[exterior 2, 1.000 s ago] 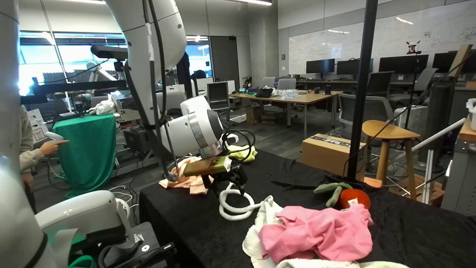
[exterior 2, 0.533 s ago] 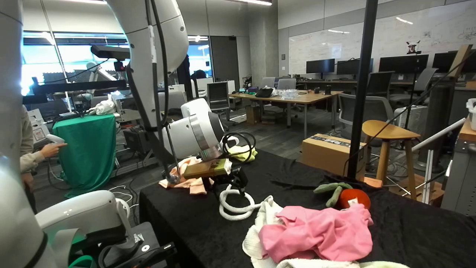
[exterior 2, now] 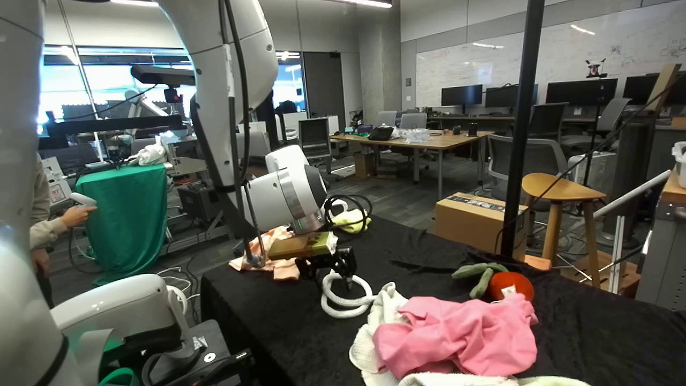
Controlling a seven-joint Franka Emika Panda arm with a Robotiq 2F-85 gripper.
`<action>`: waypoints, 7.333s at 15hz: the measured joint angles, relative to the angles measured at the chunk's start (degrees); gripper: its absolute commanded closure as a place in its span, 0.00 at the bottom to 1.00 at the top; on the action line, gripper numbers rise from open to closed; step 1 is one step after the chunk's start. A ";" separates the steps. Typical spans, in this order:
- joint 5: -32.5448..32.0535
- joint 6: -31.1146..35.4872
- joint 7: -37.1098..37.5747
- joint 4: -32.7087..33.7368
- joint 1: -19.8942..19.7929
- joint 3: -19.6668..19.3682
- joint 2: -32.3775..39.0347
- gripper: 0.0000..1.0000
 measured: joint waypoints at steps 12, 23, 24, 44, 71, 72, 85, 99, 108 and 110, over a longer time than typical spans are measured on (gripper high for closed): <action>3.38 -0.22 -1.40 0.71 -2.03 0.08 -0.13 0.94; 5.86 -0.77 -2.27 0.36 -5.05 -0.77 -3.05 0.96; 5.86 -0.79 -2.06 0.12 -5.37 -1.09 -4.14 0.96; -0.95 -6.38 7.78 -10.81 -14.90 -10.03 -28.96 0.96; -5.28 -4.93 16.45 -4.11 -20.30 -10.73 -16.02 0.00; -5.28 -5.07 16.45 -4.23 -20.15 -10.51 -17.24 0.00; 7.01 -6.30 6.12 2.04 -17.79 -6.61 -21.29 0.00; 43.53 -14.29 -21.56 31.88 -16.34 -4.78 3.49 0.00; 46.96 -21.08 -29.95 42.61 -19.60 -5.03 14.80 0.00; 46.96 -22.15 -30.93 44.64 -20.17 -5.31 16.54 0.00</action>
